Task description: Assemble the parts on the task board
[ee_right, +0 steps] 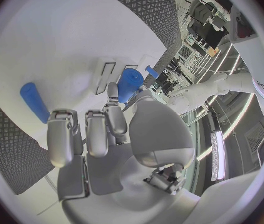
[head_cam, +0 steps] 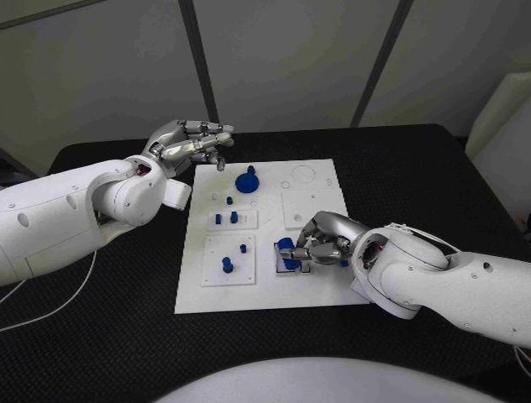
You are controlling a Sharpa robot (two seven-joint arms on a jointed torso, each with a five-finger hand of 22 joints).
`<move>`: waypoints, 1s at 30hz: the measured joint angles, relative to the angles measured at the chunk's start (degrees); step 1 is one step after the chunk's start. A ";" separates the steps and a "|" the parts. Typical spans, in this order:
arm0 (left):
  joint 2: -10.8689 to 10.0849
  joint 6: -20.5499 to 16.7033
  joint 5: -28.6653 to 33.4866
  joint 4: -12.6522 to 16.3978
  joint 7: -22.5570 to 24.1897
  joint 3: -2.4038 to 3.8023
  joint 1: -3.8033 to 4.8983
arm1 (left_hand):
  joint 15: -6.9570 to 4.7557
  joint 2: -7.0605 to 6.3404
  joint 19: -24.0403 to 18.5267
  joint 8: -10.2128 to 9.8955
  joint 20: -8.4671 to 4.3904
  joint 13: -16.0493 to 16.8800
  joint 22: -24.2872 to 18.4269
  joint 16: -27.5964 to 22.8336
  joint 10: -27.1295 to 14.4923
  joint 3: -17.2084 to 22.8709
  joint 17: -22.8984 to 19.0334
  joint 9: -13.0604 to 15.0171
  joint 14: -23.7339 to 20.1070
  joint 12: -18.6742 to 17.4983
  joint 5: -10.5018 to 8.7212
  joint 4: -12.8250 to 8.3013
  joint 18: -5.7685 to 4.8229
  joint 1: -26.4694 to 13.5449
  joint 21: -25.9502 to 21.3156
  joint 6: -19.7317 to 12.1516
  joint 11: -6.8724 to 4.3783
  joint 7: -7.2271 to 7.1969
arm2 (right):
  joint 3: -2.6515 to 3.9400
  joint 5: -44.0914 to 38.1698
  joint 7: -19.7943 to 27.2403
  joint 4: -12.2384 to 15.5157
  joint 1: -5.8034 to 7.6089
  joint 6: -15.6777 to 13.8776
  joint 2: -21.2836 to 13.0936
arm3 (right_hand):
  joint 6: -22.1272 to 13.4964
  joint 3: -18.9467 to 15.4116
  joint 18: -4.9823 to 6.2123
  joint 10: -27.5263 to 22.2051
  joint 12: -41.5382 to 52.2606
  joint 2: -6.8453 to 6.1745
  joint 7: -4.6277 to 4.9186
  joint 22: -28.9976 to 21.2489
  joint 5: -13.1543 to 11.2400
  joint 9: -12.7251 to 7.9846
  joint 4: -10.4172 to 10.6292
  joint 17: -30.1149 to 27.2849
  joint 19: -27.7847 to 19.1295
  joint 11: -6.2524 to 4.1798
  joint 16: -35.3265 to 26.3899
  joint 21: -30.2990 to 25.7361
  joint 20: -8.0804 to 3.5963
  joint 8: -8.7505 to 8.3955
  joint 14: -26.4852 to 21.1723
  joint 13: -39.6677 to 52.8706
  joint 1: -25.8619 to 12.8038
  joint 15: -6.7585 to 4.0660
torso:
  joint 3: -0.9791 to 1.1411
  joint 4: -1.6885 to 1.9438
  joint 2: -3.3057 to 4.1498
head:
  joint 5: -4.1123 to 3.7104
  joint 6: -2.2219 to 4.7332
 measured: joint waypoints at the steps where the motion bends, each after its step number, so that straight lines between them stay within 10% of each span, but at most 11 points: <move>1: 0.00 0.00 0.00 0.00 0.00 0.00 0.00 | 0.00 0.00 0.00 0.00 0.00 0.00 0.00 0.00 0.00 0.00 0.00 0.00 0.00 0.00 0.00 0.00 0.00 0.00 0.00 0.00 0.00 0.00 | 0.00 0.01 -0.02 0.00 0.00 0.00 0.02 | 0.00 -0.14 0.00 0.00 0.00 0.00 0.00 0.00 -0.23 0.10 0.14 0.00 0.00 0.00 0.00 0.00 0.00 0.00 0.00 0.00 0.00 0.00 | 0.00 0.00 0.00 | 0.03 -0.02; 24: 0.00 0.10 0.00 0.03 -0.11 0.00 0.01 | 0.00 0.00 0.00 0.00 0.00 0.00 -0.07 0.00 0.00 0.00 -0.05 0.01 0.00 0.23 0.00 0.00 0.01 0.00 0.00 0.00 0.00 0.00 | -0.01 0.07 -0.06 0.41 -0.01 -0.12 -0.11 | 0.00 -1.25 0.00 0.00 -0.50 0.44 0.00 0.00 -3.42 1.22 -0.04 -0.01 0.00 0.00 0.00 0.00 0.00 0.00 0.00 0.01 -1.11 0.00 | 0.05 0.00 0.04 | 0.16 -0.25; 30: 0.01 0.15 0.00 -0.01 -0.13 0.00 0.01 | 0.00 0.00 0.00 0.00 0.00 -0.05 -0.07 0.00 0.01 0.00 -0.04 0.01 0.00 0.23 0.00 0.00 0.00 0.00 0.00 0.00 0.00 0.00 | -0.01 0.04 1.15 1.59 -0.01 0.02 -1.27 | -0.41 0.18 0.00 -0.02 -0.50 -0.28 0.00 0.00 -1.50 2.04 -3.34 -0.01 0.00 0.02 0.00 0.00 0.00 -0.01 0.00 0.51 6.88 0.02 | 0.09 -0.01 0.03 | 0.20 -0.25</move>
